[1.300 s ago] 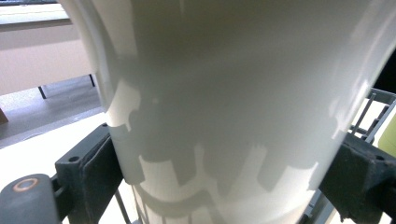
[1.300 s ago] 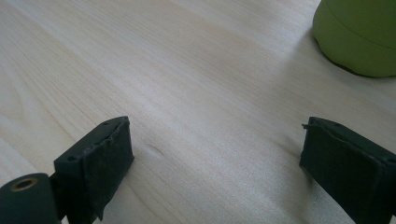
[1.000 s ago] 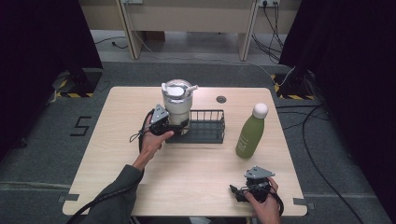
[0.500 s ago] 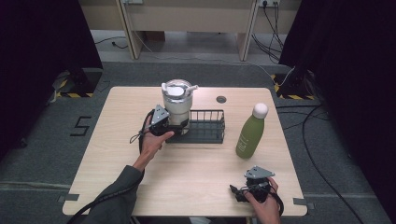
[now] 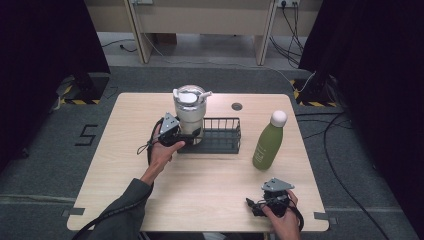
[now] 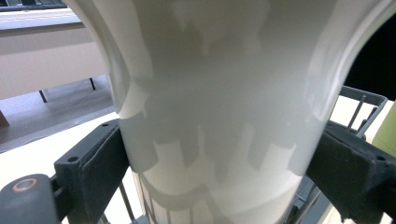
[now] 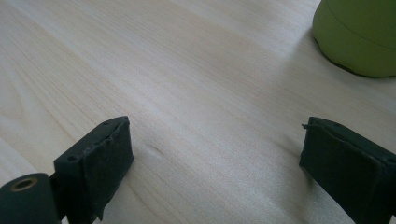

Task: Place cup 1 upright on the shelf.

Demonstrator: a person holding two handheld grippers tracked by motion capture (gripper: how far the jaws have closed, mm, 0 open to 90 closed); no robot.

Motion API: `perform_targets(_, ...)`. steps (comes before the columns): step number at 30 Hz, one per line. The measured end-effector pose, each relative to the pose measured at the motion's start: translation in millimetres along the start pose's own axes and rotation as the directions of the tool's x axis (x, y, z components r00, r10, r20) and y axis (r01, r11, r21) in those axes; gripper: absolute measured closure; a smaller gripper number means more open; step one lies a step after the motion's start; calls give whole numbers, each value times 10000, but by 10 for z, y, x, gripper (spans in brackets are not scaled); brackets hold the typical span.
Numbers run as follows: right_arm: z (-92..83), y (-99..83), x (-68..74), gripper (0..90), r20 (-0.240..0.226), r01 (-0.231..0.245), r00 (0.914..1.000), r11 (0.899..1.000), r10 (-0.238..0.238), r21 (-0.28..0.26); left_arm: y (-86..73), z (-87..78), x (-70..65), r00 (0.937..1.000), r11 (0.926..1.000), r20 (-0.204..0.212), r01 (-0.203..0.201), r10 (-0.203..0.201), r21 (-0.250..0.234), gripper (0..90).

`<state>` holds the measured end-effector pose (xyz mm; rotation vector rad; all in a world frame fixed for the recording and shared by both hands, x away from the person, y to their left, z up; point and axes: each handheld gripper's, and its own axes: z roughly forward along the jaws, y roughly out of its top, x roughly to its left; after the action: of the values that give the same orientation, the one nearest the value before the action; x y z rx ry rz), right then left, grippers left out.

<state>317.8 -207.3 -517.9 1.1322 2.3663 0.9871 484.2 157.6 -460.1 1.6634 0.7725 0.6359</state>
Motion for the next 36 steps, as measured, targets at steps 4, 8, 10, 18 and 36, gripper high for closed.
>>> perform_targets(4,-1,1,-2,93,1,18,10000,10000,-18,6,2,-29,4,10000,10000,29,36,-36,44,103)
perform_targets(8,-1,1,-2,93,1,19,10000,10000,-19,6,3,-70,3,10000,9999,38,35,-36,98,113)
perform_targets(10,-1,0,0,92,-3,2,10000,10000,-2,10,7,-97,10,10000,9999,71,33,-34,127,120)
perform_targets(18,-1,0,0,92,1,1,10000,10000,-1,11,15,-202,4,10000,9993,4,86,-87,376,145)
perform_targets(36,-1,0,0,92,2,3,10000,10000,-3,12,-11,-398,-21,9969,9961,336,687,-706,547,145)
